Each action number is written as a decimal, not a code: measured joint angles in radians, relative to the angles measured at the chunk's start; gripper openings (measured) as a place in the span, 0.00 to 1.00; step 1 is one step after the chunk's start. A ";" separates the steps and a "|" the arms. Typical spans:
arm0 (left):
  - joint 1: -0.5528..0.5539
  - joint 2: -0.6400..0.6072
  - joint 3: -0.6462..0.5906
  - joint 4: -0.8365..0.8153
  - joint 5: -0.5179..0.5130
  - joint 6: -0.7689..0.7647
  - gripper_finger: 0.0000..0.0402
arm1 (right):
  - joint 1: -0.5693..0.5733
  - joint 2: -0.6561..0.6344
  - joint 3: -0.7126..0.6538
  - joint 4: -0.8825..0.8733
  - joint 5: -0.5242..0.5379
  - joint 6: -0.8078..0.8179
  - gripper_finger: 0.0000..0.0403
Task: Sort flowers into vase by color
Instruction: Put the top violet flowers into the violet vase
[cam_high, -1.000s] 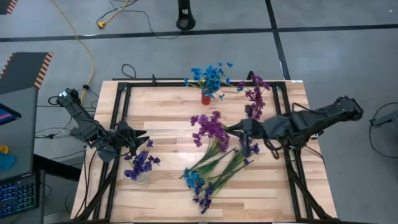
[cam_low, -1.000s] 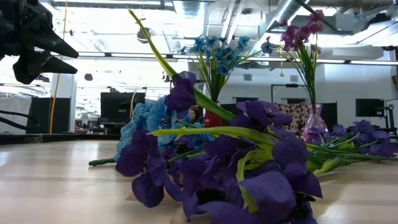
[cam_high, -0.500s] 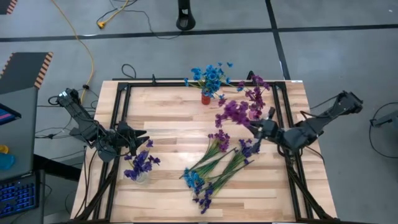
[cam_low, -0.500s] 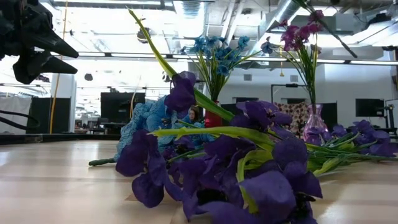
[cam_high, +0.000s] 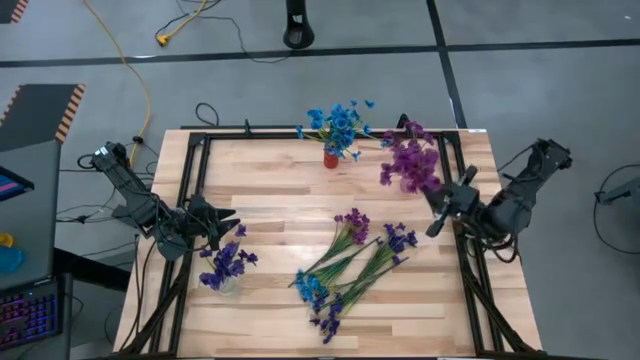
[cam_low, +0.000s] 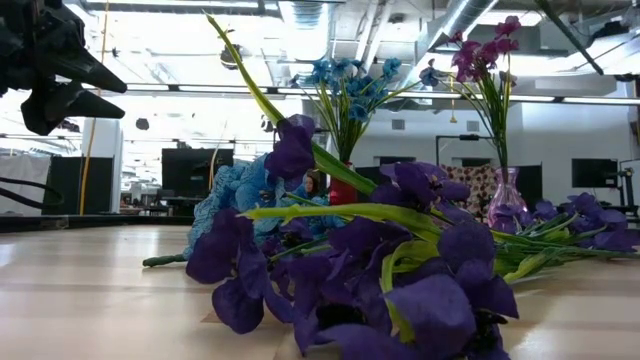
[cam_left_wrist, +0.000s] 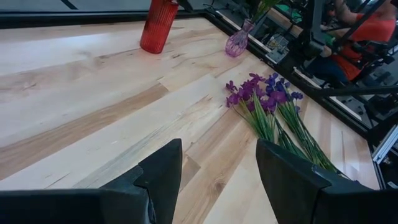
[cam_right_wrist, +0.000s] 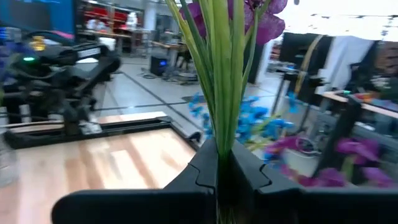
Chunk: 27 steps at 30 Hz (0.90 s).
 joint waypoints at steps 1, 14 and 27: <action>0.000 0.000 0.000 0.000 0.000 0.000 0.48 | 0.002 -0.009 0.000 -0.001 0.017 -0.014 0.11; 0.000 0.000 0.000 -0.003 -0.003 0.000 0.48 | -0.104 -0.211 -0.063 -0.074 0.006 -0.006 0.11; 0.000 0.000 0.000 -0.010 -0.052 -0.008 0.48 | -0.498 -0.339 -0.285 0.537 -0.606 -0.315 0.11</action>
